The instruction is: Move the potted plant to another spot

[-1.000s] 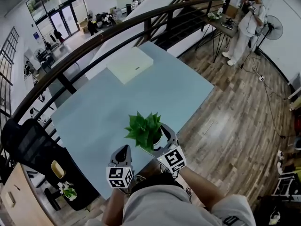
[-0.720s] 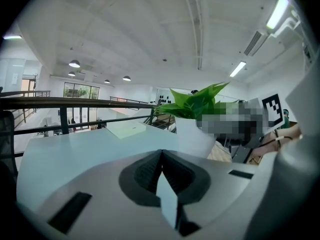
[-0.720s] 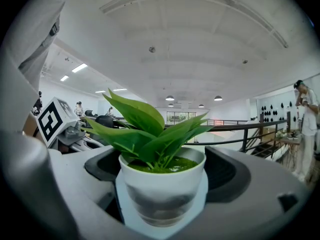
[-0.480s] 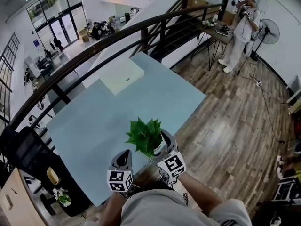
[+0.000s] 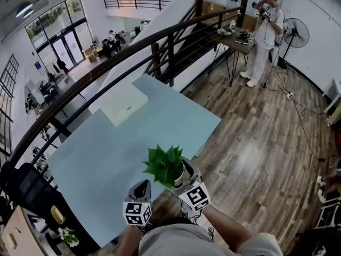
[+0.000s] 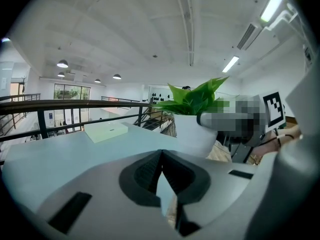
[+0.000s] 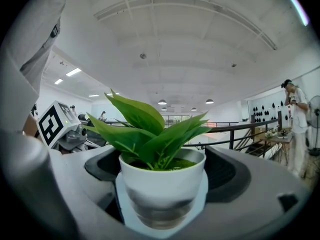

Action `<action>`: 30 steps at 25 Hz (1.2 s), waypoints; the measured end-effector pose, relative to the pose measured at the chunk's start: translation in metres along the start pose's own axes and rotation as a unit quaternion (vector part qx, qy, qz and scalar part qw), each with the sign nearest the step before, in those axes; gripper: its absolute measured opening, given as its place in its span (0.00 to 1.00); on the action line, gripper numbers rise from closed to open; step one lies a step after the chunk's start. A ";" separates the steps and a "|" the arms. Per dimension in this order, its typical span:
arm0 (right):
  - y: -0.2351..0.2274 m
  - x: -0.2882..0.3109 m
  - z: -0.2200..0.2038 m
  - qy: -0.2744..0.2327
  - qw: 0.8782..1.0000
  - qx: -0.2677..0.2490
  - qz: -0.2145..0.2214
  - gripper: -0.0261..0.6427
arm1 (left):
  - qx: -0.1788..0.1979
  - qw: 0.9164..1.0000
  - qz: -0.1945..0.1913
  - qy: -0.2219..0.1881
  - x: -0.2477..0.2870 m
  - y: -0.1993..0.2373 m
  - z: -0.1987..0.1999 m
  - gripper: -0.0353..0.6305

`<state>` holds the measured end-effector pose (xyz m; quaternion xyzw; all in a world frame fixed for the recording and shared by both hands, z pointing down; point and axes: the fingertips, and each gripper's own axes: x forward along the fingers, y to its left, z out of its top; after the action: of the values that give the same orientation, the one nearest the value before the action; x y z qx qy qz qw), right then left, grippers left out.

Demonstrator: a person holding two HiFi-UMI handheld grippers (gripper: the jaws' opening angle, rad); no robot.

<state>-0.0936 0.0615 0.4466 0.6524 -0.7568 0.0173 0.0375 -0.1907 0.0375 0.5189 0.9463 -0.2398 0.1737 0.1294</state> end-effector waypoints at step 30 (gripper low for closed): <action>-0.203 0.037 0.000 0.036 0.998 -0.020 -0.044 0.80 | 0.014 0.997 -0.066 0.045 0.220 -0.032 0.063 0.07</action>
<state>0.1020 -0.0051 0.4452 0.6833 -0.7256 0.0239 0.0784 0.0237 -0.0463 0.5425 0.9531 -0.1678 0.2109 0.1377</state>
